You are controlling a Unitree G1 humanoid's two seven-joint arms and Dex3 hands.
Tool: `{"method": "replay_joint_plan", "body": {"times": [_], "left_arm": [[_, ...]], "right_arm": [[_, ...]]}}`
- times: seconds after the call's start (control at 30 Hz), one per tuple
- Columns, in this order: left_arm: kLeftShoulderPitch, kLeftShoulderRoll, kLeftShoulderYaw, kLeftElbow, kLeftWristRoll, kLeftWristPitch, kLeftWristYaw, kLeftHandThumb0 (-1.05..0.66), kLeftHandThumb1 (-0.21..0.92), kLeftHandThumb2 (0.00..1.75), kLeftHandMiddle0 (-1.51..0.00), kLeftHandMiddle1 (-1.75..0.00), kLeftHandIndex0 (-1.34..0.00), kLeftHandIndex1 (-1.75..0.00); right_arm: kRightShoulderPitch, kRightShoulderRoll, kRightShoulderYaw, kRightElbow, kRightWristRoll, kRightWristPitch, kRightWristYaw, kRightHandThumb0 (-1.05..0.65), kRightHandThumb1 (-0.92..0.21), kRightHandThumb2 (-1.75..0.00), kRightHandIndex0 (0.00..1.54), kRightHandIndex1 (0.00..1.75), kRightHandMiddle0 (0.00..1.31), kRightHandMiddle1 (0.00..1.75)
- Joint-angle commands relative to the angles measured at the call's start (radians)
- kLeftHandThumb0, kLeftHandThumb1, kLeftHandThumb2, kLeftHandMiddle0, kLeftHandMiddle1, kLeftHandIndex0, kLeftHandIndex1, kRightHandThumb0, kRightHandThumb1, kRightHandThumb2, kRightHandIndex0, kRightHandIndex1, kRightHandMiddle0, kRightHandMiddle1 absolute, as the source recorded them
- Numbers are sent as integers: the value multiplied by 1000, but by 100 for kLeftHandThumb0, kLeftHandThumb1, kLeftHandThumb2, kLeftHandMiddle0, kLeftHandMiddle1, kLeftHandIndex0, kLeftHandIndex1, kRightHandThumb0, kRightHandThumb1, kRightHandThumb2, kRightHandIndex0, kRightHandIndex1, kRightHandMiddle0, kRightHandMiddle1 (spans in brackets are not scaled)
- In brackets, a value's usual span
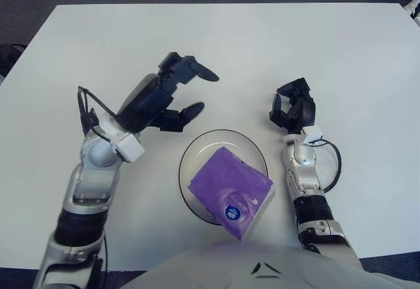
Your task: Put the tissue paper into the plate.
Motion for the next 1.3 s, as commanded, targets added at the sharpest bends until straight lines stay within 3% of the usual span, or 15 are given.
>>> {"method": "replay_joint_plan", "body": {"times": [0.0,0.2,0.3,0.47,0.67,1.27], "left_arm": [[93,-215,118,250,118,59,428,-1,1,168,-86,-174,-60,-174],[99,-239,140,343,67,69,466,-1,-6,174,-91,-175,-67,-171],[91,-262,143,331,35,118,460,-1,-7,174,-92,-175,-68,-170],[65,-257,165,407,-28,129,449,-1,-8,175,-92,-175,-71,-167],[58,-246,162,452,-72,107,423,-1,-9,175,-93,-175,-72,-165],[29,-245,191,708,-374,-2,190,-1,-10,175,-94,-175,-74,-162]], "right_arm": [[161,-22,-18,180,19,-11,37,-40,-60,-96,59,153,39,175],[162,-19,-22,172,18,5,39,-40,-60,-96,59,150,39,175],[160,-18,-24,171,16,9,36,-40,-60,-96,60,149,39,175],[159,-16,-21,171,6,8,29,-40,-60,-96,61,148,39,175],[157,-14,-21,169,7,9,30,-40,-60,-96,62,148,39,175],[156,1,-14,167,14,-6,39,-40,-58,-98,63,150,41,175]]}}
